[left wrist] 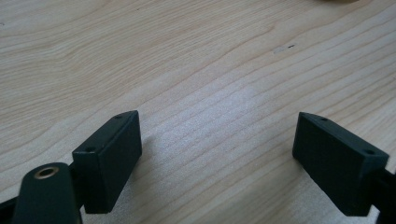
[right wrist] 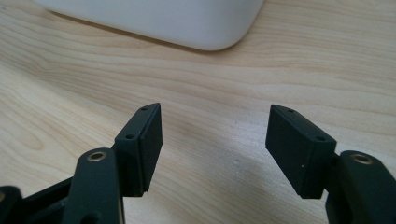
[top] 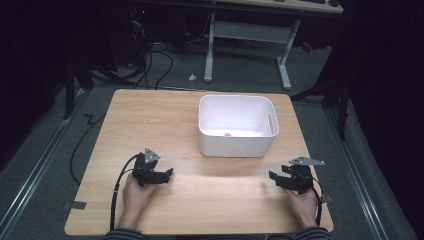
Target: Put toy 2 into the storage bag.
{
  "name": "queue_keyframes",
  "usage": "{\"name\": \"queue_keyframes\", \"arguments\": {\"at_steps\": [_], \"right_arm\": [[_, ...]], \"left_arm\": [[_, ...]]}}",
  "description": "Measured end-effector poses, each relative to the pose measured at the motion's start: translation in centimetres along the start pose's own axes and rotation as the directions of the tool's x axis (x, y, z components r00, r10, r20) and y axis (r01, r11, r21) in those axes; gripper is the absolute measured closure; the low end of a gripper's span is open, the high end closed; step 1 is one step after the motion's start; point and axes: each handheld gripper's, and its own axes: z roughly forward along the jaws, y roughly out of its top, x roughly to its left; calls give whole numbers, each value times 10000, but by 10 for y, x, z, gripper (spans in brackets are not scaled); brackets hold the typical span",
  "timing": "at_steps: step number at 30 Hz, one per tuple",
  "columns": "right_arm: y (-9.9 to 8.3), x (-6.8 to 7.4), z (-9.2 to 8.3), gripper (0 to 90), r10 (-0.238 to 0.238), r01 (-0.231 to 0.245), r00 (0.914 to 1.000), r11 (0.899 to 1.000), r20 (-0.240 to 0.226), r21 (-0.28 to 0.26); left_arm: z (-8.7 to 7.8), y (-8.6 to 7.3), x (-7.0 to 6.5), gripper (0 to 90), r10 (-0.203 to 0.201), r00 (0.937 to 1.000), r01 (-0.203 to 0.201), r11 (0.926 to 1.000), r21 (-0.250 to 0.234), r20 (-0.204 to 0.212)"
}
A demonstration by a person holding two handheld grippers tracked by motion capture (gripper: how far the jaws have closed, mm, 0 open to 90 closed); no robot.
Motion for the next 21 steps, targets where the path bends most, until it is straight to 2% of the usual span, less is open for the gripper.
{"name": "queue_keyframes", "arguments": {"at_steps": [7, 9, 12, 14, 21], "right_arm": [[-10, -1, 17, 360, -58, 50, 9990, 9998, 449, 172], [-12, 1, 20, 358, -218, 215, 9970, 9998, 746, 54], [-13, 1, 23, 356, -243, 259, 9963, 9995, 829, -186], [-14, 3, 25, 345, -530, 563, 9920, 9981, 1146, -261], [-14, 4, 26, 325, -566, 596, 9923, 9979, 1105, -238]], "left_arm": [[0, 0, 0, 159, 7, 10000, -7, 10000, 1, -16], [0, 0, 0, 159, 6, 10000, -6, 10000, -12, -52], [0, 0, 0, 159, 2, 10000, -2, 10000, -12, -56], [0, 0, 0, 158, 4, 10000, -4, 10000, -12, -57], [0, 0, 0, 158, 7, 10000, -7, 10000, 1, -47]]}}
